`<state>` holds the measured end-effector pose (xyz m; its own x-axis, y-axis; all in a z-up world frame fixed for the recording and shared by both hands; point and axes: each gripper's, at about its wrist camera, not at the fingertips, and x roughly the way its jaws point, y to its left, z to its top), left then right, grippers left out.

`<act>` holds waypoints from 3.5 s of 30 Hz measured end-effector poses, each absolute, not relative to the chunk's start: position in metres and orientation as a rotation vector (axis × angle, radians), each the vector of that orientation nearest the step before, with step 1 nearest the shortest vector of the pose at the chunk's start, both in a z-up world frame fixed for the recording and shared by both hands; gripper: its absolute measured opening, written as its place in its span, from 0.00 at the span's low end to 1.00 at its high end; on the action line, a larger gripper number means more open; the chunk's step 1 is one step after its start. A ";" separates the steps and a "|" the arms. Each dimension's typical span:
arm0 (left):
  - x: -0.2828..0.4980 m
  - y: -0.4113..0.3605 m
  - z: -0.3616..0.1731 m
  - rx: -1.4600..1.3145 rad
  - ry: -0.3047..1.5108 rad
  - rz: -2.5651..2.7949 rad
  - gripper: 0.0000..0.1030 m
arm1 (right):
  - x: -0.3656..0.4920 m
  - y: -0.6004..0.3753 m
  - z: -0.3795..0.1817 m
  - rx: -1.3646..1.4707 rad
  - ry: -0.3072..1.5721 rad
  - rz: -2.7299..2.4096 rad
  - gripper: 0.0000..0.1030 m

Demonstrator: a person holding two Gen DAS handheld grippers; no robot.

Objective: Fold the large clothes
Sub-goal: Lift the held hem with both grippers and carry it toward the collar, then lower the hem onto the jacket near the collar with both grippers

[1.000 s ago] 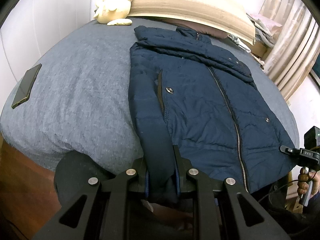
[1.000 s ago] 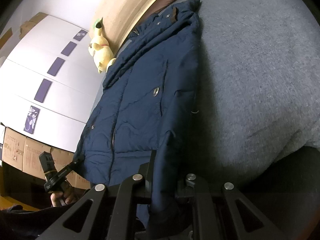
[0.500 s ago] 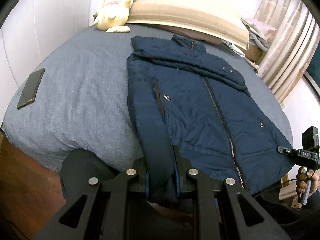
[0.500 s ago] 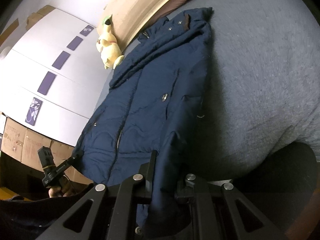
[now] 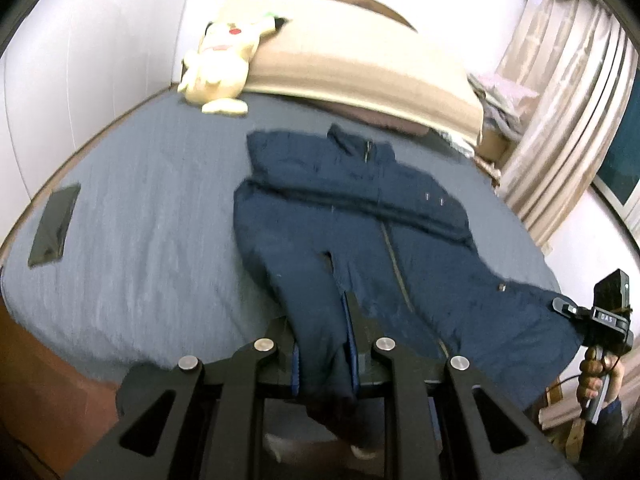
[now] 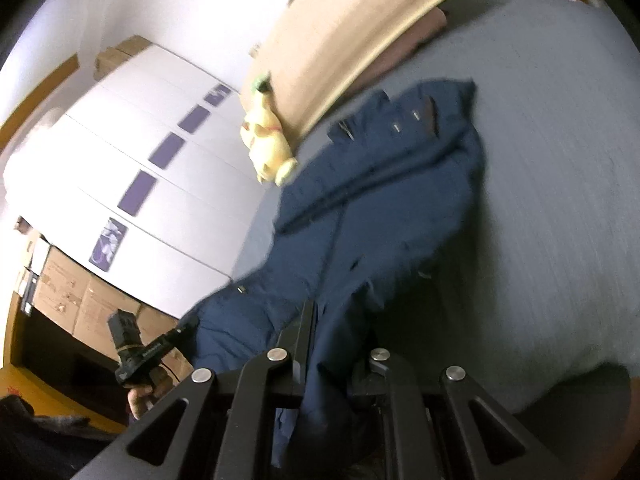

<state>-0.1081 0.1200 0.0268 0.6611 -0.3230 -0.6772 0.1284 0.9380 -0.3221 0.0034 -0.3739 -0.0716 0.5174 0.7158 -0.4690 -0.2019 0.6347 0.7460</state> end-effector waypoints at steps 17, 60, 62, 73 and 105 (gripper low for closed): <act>-0.076 0.113 0.050 -0.219 0.743 -0.210 0.17 | 0.031 -0.372 -0.036 0.749 0.720 0.619 0.11; -0.113 0.132 0.078 -0.214 0.672 -0.237 0.16 | -0.005 -0.399 -0.005 0.710 0.705 0.638 0.11; -0.107 0.133 0.078 -0.219 0.668 -0.235 0.16 | -0.001 -0.398 -0.004 0.714 0.699 0.639 0.11; -0.070 0.123 0.089 -0.244 0.623 -0.223 0.16 | 0.044 -0.395 -0.001 0.760 0.636 0.632 0.10; 0.058 0.100 0.094 -0.230 0.627 -0.165 0.15 | 0.177 -0.384 -0.005 0.809 0.632 0.483 0.11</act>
<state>0.0584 0.1003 0.0936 0.7980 -0.2219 -0.5604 0.0831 0.9614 -0.2624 0.1769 -0.3839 -0.0045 0.7163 0.6148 -0.3299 -0.1563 0.6021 0.7830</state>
